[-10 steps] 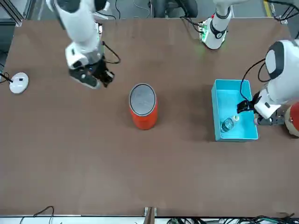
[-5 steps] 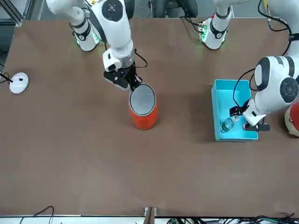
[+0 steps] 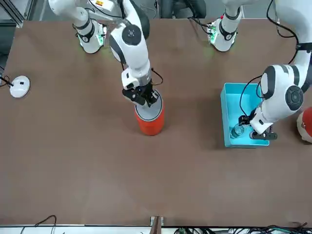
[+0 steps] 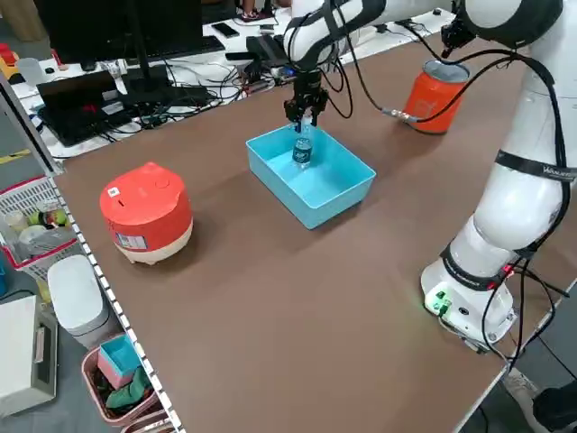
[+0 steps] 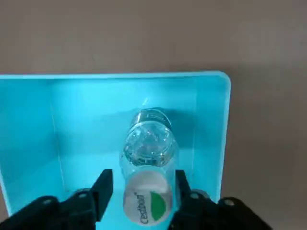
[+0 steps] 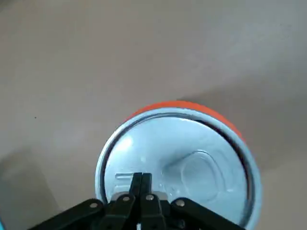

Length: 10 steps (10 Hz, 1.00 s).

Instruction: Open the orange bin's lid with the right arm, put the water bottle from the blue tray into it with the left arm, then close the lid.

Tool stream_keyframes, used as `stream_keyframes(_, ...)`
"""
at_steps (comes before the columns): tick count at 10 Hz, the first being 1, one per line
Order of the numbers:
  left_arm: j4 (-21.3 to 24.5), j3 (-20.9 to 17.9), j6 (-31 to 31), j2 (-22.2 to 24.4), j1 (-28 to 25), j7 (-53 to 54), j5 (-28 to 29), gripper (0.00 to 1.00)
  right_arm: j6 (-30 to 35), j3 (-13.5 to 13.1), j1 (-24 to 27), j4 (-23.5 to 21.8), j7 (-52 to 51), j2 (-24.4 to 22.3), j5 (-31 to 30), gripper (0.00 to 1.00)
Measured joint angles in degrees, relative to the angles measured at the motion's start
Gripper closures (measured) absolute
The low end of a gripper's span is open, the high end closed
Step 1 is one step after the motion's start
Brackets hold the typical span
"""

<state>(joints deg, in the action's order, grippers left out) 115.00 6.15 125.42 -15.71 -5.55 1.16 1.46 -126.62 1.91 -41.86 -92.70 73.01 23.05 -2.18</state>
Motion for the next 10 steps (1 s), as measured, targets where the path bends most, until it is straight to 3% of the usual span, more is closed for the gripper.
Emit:
stream_keyframes(2,-0.06,-0.02,0.09,-0.11,-0.03,0.0,0.0,0.47,-1.54,-0.01,-0.24,0.1,0.07,1.57,-0.17,0.98)
stream_keyframes(3,-0.27,-0.05,0.1,-0.09,-0.04,0.0,0.0,0.6,-1.91,-0.06,-0.27,0.13,0.09,1.92,-0.21,0.98)
stream_keyframes(6,-2.76,-0.09,-3.03,0.7,-0.02,-2.8,0.0,0.63,-2.03,-0.09,-0.32,0.25,0.1,2.13,-0.6,0.98)
stream_keyframes(10,-12.98,0.48,-16.29,3.77,0.95,-12.69,0.0,0.63,-2.03,-0.08,-0.49,0.37,1.59,2.21,-1.5,0.99)
